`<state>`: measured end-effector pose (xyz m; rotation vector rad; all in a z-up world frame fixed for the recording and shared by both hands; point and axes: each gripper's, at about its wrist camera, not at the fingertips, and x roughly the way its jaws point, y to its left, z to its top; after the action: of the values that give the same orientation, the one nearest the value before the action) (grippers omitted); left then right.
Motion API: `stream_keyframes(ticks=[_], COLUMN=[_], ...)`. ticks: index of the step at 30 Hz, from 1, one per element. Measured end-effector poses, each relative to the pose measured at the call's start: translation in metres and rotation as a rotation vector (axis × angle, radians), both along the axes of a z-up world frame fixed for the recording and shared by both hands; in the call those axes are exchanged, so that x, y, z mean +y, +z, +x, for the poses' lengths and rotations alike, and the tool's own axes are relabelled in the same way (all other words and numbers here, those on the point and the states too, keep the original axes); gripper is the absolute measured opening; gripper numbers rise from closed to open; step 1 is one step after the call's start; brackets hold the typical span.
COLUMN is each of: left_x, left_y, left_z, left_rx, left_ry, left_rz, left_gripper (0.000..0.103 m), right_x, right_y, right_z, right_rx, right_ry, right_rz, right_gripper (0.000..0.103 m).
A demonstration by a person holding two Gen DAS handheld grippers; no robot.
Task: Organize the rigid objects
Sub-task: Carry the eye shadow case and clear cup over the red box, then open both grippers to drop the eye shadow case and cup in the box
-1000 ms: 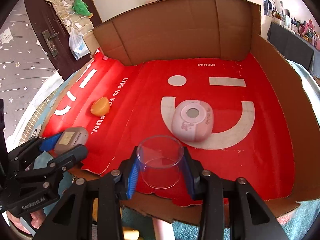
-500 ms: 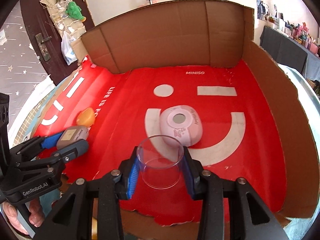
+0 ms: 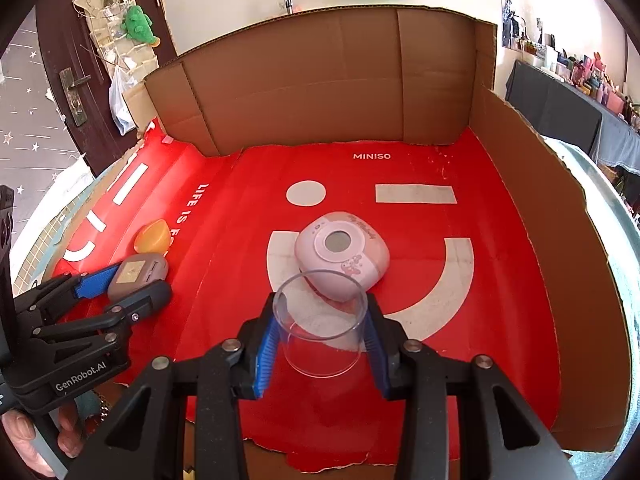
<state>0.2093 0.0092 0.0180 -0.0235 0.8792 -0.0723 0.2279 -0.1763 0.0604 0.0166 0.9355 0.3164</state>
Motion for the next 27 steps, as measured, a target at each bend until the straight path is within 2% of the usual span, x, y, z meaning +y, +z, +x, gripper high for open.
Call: stream_keyframes(ticks=[10, 15, 24, 27], left_x=[0.001, 0.002, 0.000, 0.001], left_y=[0.000, 0.002, 0.015, 0.020], left_z=[0.000, -0.002, -0.016, -0.021], left_rx=[0.005, 0.002, -0.042, -0.050], left_ry=[0.001, -0.014, -0.020, -0.024], left_rz=[-0.004, -0.028, -0.022, -0.031], left_gripper=[0.057, 0.068, 0.074, 0.076], right_x=[-0.001, -0.003, -0.005, -0.008], right_y=[-0.001, 0.000, 0.002, 0.006], right_z=[0.000, -0.001, -0.007, -0.012], right_rx=[0.002, 0.004, 0.008, -0.003], right_ry=[0.000, 0.001, 0.005, -0.001], right_rz=[0.015, 0.027, 0.055, 0.066], right_gripper=[0.042, 0.042, 0.043, 0.046])
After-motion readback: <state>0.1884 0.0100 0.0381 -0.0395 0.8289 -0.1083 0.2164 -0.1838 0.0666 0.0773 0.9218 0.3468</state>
